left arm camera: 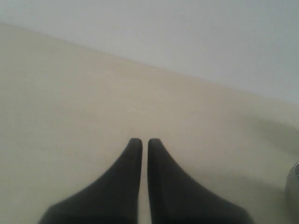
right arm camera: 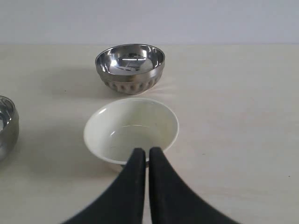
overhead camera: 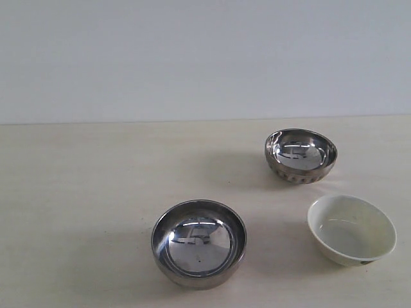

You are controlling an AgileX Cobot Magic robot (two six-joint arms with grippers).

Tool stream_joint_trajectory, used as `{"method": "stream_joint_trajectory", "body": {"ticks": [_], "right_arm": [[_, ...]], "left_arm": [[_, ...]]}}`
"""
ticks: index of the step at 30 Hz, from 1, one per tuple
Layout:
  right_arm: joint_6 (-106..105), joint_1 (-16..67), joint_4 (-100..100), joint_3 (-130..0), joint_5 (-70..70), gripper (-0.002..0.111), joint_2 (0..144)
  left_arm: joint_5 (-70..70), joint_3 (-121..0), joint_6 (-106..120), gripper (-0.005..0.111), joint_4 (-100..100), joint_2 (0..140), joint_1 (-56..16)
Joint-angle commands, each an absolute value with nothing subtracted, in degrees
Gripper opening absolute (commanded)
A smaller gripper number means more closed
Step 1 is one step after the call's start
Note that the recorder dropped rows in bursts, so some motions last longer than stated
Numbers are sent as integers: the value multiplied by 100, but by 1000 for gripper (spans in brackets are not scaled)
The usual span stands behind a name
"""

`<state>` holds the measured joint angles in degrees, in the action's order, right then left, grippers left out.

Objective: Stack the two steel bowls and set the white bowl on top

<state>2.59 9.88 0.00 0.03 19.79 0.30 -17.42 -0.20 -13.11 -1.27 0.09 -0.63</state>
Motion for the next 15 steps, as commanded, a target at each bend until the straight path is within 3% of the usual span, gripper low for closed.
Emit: {"method": "stream_joint_trajectory", "body": {"ticks": [1, 15], "right_arm": [[262, 973, -43, 0, 1956, 0, 0], [262, 973, -43, 0, 1956, 0, 0]], "left_arm": [[-1753, 0, -247, 4, -88, 0, -58], [-1753, 0, -192, 4, -88, 0, -58]]}}
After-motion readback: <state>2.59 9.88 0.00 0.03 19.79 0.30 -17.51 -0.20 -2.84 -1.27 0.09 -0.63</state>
